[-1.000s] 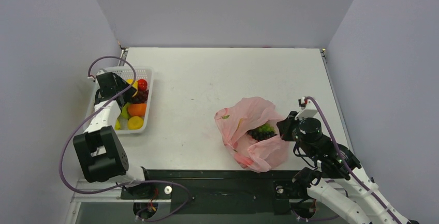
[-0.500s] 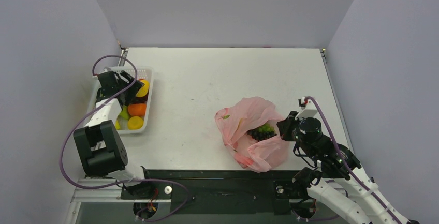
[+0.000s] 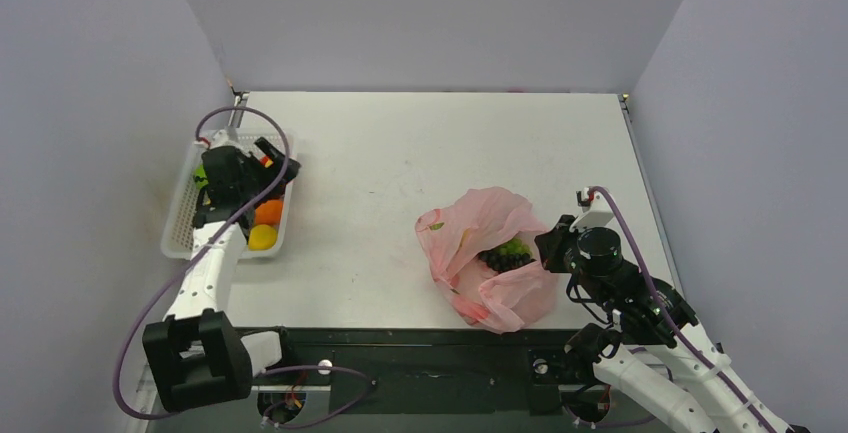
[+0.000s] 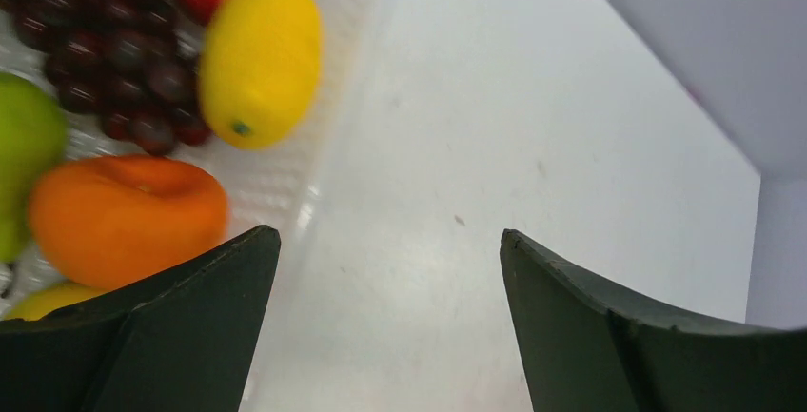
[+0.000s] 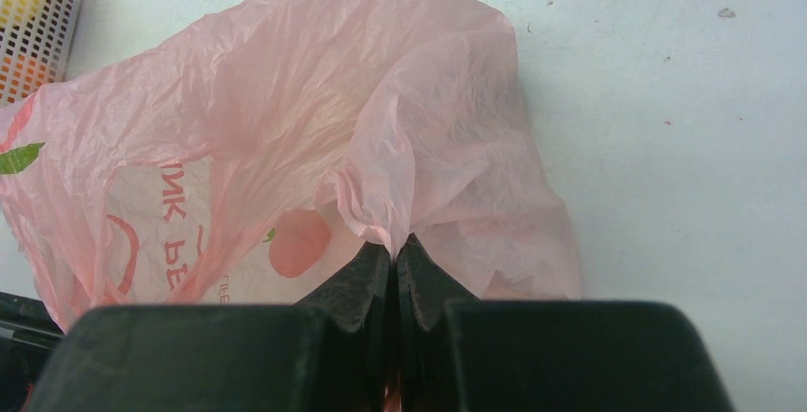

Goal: Take the fake fruits out of the plastic bag

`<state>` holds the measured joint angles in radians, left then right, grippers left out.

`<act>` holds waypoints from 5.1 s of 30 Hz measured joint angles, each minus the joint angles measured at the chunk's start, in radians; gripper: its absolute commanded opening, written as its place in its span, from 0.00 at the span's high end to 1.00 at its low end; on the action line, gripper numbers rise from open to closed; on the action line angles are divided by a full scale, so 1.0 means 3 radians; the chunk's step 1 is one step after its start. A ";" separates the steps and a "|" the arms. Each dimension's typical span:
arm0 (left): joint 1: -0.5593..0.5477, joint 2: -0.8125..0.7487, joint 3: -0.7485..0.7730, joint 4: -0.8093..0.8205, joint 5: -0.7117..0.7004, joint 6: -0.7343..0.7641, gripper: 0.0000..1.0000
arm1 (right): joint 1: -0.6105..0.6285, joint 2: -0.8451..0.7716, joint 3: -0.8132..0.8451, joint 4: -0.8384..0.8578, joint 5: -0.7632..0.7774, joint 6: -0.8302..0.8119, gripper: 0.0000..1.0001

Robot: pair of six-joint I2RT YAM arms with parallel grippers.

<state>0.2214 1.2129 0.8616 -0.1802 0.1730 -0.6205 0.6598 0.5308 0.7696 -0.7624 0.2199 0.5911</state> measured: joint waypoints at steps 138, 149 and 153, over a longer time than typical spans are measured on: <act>-0.4677 0.2271 0.0899 0.1128 -0.1460 0.0042 1.00 | 0.0006 -0.0932 -0.0881 -0.0036 -0.0267 0.0974 1.00; -0.4635 0.1948 0.0811 0.1146 -0.1329 -0.0078 1.00 | 0.0008 -0.0721 -0.0882 -0.0369 -0.0375 0.1033 1.00; -0.4598 0.1883 0.0732 0.1078 -0.1242 -0.0093 1.00 | 0.0008 -0.0712 -0.0824 -0.0420 -0.0291 0.1024 1.00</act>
<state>-1.1580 1.7779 1.0813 0.1432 -0.1997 -0.6483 0.6621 0.3172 0.5224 -0.8883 0.1326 0.8982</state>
